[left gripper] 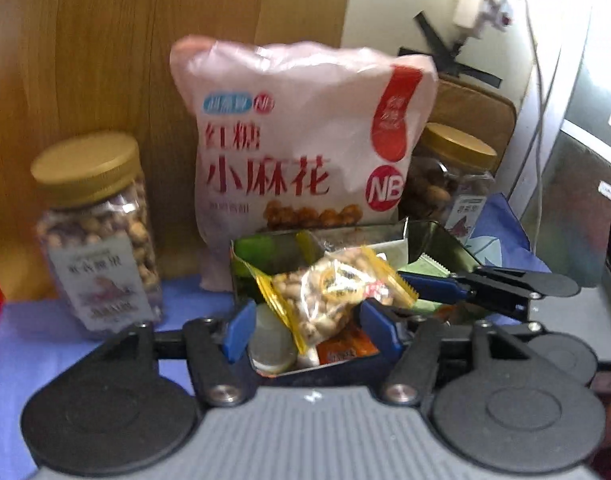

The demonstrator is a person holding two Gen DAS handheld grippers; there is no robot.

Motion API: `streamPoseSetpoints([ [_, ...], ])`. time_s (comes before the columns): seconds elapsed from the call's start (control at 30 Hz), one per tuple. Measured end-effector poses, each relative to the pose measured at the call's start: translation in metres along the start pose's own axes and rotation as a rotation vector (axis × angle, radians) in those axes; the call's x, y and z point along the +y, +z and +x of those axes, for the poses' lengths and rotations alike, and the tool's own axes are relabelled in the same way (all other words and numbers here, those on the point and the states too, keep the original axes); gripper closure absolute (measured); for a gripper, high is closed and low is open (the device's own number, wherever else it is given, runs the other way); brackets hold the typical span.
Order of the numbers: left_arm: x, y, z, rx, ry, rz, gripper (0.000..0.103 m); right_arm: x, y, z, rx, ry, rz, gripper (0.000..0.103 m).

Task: Organize snacks
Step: 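Lift the yellow peanut bag into the tin box and release it, then move the left gripper over the clear seed bag and align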

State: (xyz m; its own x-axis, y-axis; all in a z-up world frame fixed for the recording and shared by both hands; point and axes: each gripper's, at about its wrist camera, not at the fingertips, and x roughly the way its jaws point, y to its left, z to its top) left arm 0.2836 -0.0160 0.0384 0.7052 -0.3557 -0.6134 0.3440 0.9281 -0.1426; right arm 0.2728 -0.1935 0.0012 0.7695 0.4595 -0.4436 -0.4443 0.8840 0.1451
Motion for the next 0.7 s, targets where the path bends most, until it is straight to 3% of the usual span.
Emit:
streamPoseSetpoints([
  [0.2,-0.015,-0.016,-0.027,-0.008,0.005,0.016,0.043,-0.010,-0.006,-0.050,-0.075,-0.041,0.073,0.057],
  [0.37,-0.026,-0.046,-0.057,-0.014,-0.040,0.014,0.043,-0.022,-0.036,-0.105,-0.102,-0.052,0.207,0.057],
  [0.53,-0.040,-0.085,-0.054,0.089,-0.116,-0.018,0.043,-0.032,-0.084,-0.126,-0.024,-0.055,0.355,0.057],
  [0.7,-0.046,-0.115,-0.030,0.204,-0.194,-0.131,0.043,-0.028,-0.119,-0.126,0.038,-0.010,0.479,0.058],
])
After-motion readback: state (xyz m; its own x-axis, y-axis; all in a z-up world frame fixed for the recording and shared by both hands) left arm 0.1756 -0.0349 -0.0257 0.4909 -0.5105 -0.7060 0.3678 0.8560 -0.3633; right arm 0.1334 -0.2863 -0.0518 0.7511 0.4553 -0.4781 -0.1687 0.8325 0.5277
